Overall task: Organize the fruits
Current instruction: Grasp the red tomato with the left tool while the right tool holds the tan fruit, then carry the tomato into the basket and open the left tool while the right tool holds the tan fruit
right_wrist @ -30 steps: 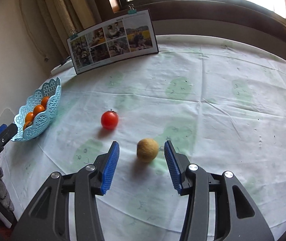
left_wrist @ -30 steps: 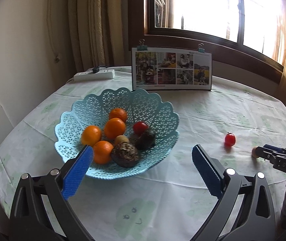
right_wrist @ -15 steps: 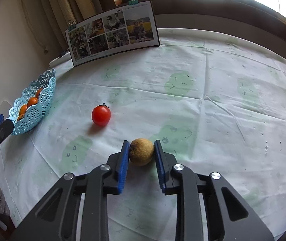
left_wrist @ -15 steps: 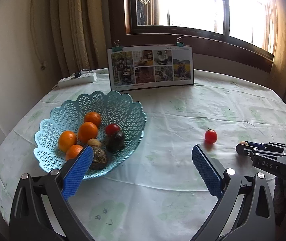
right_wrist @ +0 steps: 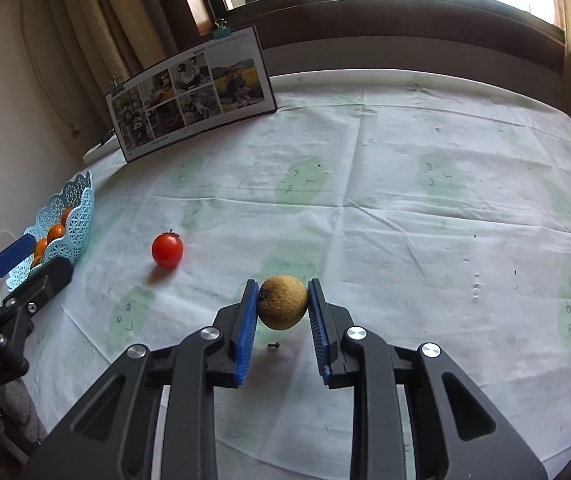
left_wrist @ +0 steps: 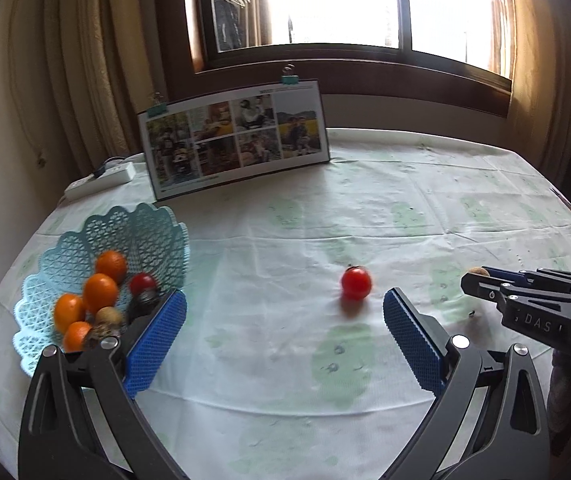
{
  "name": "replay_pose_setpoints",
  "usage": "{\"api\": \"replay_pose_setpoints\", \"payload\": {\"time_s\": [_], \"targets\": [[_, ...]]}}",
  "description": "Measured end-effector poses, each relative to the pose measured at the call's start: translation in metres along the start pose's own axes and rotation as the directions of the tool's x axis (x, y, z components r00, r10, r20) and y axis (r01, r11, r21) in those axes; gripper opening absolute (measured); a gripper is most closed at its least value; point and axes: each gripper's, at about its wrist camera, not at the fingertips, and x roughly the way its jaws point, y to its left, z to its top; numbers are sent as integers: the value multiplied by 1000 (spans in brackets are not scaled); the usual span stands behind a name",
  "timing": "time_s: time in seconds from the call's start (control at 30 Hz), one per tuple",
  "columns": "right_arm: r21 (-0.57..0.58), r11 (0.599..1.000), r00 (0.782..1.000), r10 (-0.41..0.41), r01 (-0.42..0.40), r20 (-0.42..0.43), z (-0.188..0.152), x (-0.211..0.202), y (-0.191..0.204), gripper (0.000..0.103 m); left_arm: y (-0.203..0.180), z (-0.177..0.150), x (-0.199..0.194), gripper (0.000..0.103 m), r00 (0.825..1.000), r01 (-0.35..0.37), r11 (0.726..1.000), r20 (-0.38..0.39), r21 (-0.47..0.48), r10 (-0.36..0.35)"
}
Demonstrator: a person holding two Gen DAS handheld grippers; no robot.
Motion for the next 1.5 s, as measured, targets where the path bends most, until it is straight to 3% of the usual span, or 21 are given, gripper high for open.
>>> {"api": "replay_pose_setpoints", "payload": {"time_s": [0.13,0.3,0.53,0.63,0.83,1.1,1.5], "targets": [[5,1000,1000,6,-6,2,0,0,-1,25,-15,6,16,100,999,29,999,-26,17,-29],[15,1000,1000,15,-15,-4,0,1,-3,25,-32,13,34,88,994,90,995,-62,47,-87],[28,999,1000,21,-21,-12,-1,3,-5,25,-41,14,65,57,974,177,984,-149,22,-172],[28,999,1000,23,-22,-15,-2,4,-5,25,-39,14,77,55,963,206,979,-178,-8,-204],[28,999,1000,24,-23,-17,-3,5,-5,25,-37,9,93,34,949,223,974,-220,-37,-225],[28,999,1000,24,-24,-16,-4,5,-4,25,-36,8,92,28,951,215,976,-219,-41,-219],[34,999,999,40,-40,5,-2,0,-4,25,-30,14,62,27,976,155,988,-151,-16,-156]]}}
